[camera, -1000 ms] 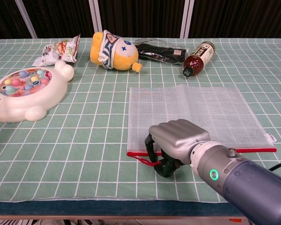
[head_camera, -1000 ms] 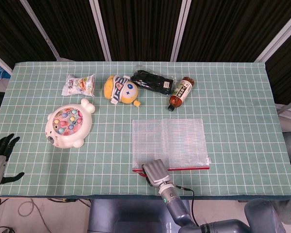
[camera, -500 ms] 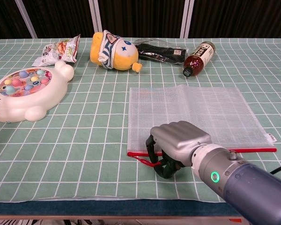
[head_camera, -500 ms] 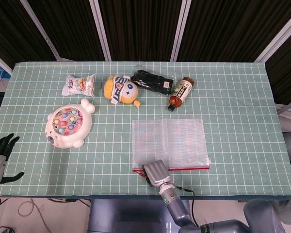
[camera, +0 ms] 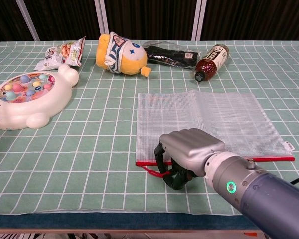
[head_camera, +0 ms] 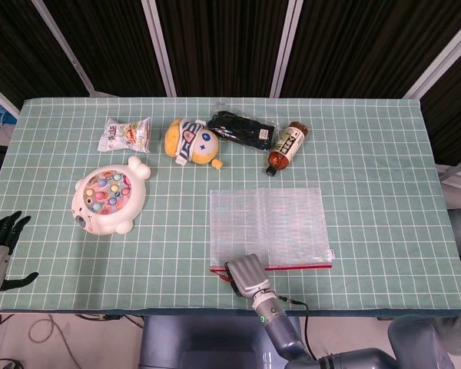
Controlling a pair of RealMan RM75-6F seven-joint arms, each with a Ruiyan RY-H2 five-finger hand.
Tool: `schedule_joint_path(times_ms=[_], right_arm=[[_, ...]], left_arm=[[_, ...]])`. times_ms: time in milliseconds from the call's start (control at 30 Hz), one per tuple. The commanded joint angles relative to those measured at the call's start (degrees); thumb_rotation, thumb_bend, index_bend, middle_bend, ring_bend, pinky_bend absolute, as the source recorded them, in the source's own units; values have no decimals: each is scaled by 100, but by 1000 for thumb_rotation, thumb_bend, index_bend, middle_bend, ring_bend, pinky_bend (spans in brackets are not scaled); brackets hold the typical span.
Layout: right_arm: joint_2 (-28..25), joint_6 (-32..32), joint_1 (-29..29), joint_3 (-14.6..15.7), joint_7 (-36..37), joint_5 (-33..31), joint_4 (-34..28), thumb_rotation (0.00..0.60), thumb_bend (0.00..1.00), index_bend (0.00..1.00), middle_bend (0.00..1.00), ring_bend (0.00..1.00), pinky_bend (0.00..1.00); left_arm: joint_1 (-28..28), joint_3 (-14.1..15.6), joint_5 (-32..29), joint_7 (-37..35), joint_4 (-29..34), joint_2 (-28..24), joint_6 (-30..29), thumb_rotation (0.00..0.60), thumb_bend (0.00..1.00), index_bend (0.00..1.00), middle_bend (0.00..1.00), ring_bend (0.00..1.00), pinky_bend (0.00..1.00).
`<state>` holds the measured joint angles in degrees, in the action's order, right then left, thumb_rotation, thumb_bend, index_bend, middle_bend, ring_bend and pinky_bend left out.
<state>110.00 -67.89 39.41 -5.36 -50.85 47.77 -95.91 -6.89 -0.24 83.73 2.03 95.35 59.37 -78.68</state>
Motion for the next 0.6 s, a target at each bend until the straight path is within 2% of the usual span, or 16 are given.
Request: schedule_joint_path(times_ms=[33, 600], right_arm=[[-68, -25, -1, -22, 49, 82, -63, 600, 612, 599, 1000, 1000, 992], [-960, -217, 48, -473, 296, 496, -802, 600, 628, 643, 1000, 1000, 992]], left_arm=[[1, 0, 1, -1, -5, 3, -2, 600, 34, 0, 0, 0, 7], [6, -25, -89, 188, 1, 50, -8, 600, 34, 0, 0, 0, 8]])
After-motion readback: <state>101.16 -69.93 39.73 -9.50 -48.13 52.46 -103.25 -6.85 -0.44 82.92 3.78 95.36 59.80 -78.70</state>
